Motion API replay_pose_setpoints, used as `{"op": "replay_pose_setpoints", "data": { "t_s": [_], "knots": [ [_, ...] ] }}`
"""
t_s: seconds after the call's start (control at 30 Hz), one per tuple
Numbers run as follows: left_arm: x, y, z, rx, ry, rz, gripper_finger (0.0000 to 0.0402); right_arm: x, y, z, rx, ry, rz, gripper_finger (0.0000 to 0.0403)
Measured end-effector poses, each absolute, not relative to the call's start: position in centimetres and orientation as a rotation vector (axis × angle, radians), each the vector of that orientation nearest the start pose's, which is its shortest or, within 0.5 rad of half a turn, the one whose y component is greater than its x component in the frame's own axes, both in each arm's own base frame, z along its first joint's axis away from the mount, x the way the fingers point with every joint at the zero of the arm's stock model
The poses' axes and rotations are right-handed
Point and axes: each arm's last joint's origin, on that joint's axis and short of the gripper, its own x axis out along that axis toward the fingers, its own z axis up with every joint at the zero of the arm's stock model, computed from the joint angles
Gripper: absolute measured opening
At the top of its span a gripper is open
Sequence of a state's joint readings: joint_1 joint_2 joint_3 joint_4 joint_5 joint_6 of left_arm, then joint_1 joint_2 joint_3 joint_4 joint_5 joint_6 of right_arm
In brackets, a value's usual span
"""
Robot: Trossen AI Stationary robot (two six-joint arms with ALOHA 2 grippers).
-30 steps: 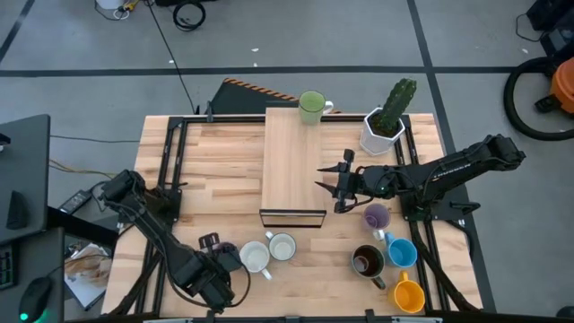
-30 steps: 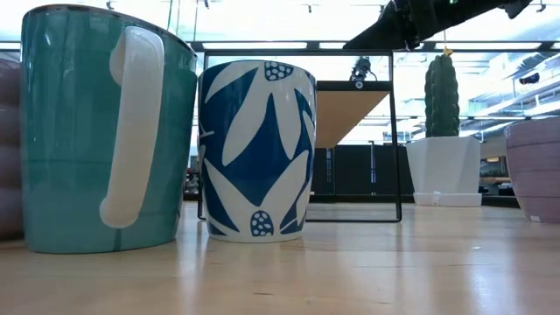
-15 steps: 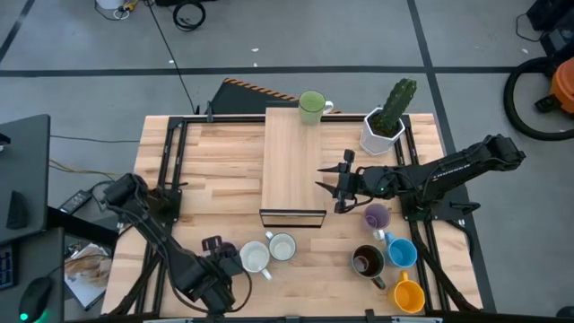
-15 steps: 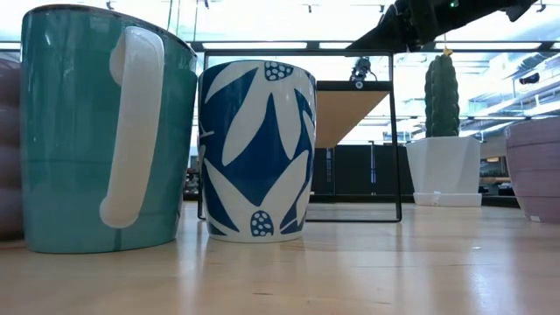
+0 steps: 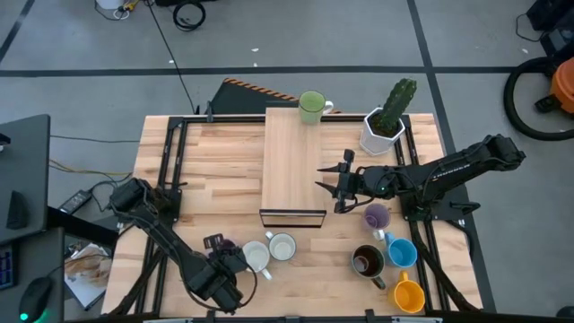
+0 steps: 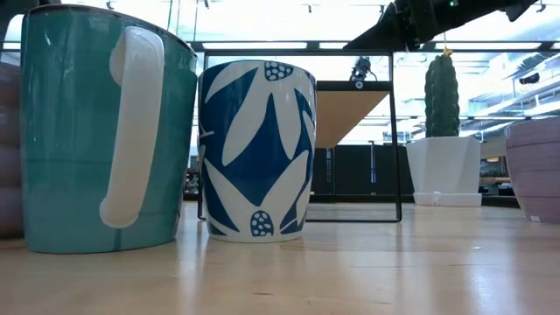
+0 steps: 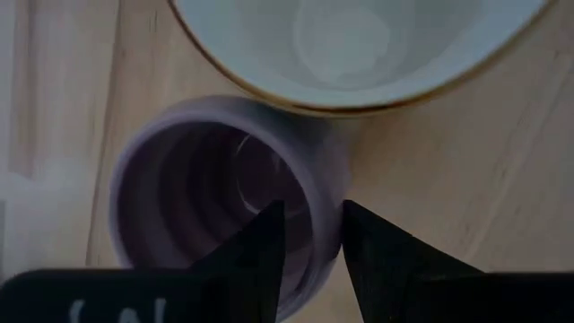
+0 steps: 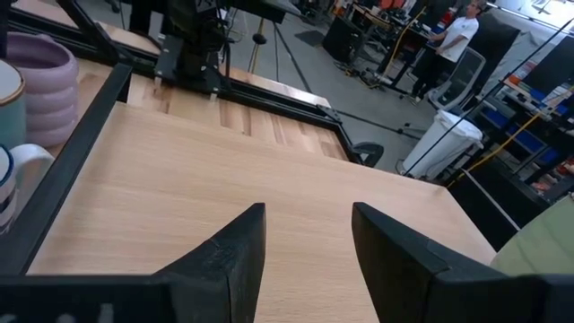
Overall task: Place coffee mugs
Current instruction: Put the left violet mug on the shelf
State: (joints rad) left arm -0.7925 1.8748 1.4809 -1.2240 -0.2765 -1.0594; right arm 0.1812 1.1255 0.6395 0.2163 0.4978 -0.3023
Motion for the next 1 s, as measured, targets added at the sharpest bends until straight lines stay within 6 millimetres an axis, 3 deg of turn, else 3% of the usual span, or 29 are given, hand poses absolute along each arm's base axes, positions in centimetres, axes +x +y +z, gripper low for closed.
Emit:
{"op": "replay_pose_setpoints", "data": {
  "t_s": [0.27, 0.4, 0.73, 1.0],
  "knots": [
    [24.0, -22.8, 20.6, -0.045, 1.399, 0.357, 0.0116, 23.9, 3.0, 25.5, -0.392, 0.303, -0.272, 0.0173],
    [23.6, -21.8, 21.3, -0.107, 1.357, 0.325, 0.0116, 23.9, 3.0, 25.5, -0.392, 0.302, -0.269, 0.0173],
    [21.3, -19.0, 20.8, -0.273, 1.313, 0.327, 0.0116, 24.0, 3.1, 25.5, -0.373, 0.295, -0.228, 0.0173],
    [21.9, -16.8, 20.0, -0.414, 1.366, 0.402, 0.0116, 24.0, 3.1, 25.5, -0.351, 0.295, -0.230, 0.0173]
  ]
}}
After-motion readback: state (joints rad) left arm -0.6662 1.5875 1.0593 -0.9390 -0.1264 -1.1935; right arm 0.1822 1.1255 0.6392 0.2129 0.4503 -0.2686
